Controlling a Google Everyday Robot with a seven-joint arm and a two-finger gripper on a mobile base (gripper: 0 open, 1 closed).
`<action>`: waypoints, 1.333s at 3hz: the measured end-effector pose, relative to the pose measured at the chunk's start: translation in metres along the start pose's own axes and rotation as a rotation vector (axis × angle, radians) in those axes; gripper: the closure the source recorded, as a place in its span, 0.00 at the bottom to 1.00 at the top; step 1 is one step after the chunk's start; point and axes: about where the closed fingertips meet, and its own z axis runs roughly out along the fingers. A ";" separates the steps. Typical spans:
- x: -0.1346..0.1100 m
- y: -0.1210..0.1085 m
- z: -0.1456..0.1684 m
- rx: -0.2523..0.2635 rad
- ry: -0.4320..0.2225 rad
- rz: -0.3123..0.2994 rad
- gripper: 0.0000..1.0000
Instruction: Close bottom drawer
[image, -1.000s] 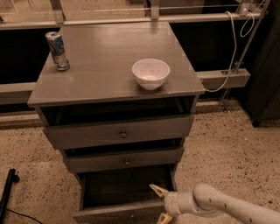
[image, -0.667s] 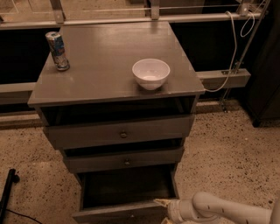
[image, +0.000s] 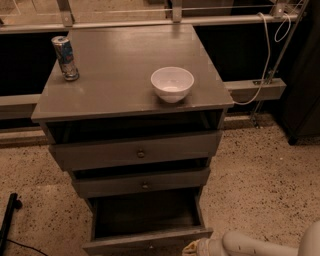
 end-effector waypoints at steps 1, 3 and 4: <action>0.013 0.001 0.014 0.011 -0.003 0.019 0.96; 0.020 -0.026 0.067 0.103 0.021 -0.012 1.00; 0.024 -0.044 0.093 0.163 0.017 -0.043 1.00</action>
Offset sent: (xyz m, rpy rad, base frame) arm 0.0048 0.0070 -0.0222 -0.0389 0.0005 -0.0229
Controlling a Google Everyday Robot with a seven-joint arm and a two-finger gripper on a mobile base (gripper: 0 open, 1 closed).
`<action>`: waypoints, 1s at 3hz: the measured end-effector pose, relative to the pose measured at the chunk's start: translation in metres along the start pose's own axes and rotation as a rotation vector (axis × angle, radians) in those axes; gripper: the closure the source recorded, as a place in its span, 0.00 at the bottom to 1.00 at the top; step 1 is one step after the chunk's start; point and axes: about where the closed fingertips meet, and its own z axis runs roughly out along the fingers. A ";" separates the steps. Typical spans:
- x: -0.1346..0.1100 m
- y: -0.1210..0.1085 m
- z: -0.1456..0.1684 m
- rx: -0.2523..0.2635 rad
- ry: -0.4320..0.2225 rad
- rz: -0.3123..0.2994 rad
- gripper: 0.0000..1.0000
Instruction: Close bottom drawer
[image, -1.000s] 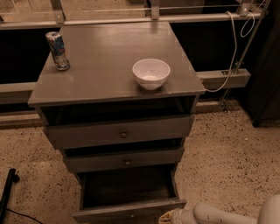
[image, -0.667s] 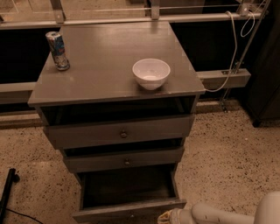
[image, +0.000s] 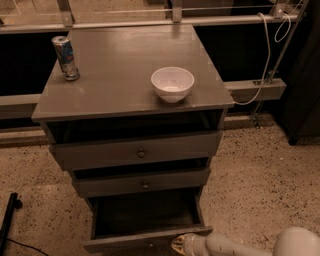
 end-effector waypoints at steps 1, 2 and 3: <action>0.003 -0.013 0.029 0.042 -0.010 -0.024 1.00; -0.001 -0.038 0.060 0.074 -0.017 -0.065 1.00; -0.009 -0.055 0.074 0.082 -0.025 -0.102 1.00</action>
Offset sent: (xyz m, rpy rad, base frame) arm 0.0762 0.0445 -0.0416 0.0019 -0.1341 -0.0052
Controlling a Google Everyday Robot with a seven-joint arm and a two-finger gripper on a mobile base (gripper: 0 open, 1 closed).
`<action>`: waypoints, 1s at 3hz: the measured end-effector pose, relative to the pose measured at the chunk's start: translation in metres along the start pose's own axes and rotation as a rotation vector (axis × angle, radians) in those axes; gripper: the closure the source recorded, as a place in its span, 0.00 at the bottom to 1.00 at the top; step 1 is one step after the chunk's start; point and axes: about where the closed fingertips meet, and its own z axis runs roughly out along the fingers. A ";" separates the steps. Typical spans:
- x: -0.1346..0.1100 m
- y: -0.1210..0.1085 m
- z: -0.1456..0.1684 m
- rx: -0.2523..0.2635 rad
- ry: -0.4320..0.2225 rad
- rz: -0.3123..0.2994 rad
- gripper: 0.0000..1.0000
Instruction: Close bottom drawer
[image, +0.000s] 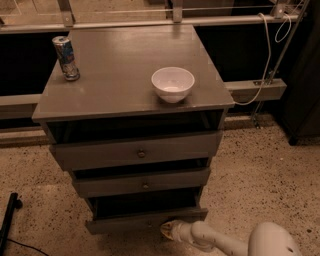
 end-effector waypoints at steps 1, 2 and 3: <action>-0.002 -0.030 0.003 0.034 -0.017 -0.019 1.00; -0.002 -0.057 0.002 0.059 -0.042 -0.020 1.00; 0.000 -0.079 0.000 0.062 -0.057 -0.014 1.00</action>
Offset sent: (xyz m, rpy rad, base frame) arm 0.0821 -0.0108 0.0422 0.0820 -0.0872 -0.0102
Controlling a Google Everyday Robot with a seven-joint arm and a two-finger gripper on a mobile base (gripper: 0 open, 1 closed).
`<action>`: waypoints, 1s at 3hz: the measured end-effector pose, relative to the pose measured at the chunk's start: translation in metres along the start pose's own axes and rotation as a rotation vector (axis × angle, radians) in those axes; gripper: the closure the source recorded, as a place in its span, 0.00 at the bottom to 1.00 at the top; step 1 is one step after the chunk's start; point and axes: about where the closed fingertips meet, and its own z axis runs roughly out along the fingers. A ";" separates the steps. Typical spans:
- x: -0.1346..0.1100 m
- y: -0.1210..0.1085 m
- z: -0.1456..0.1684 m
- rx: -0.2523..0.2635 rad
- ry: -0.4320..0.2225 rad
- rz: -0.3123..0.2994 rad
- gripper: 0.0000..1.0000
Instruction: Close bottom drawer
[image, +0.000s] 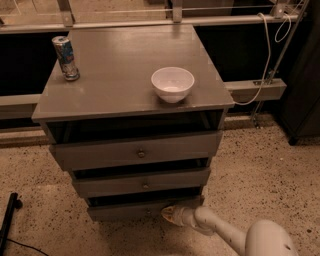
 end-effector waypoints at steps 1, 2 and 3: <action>0.002 -0.009 -0.005 -0.034 -0.035 0.000 1.00; 0.007 -0.003 -0.021 -0.071 -0.054 -0.037 1.00; 0.008 0.037 -0.055 -0.128 -0.067 -0.081 1.00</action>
Offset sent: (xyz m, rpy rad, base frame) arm -0.0063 -0.0178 0.0110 0.0417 0.0441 0.1157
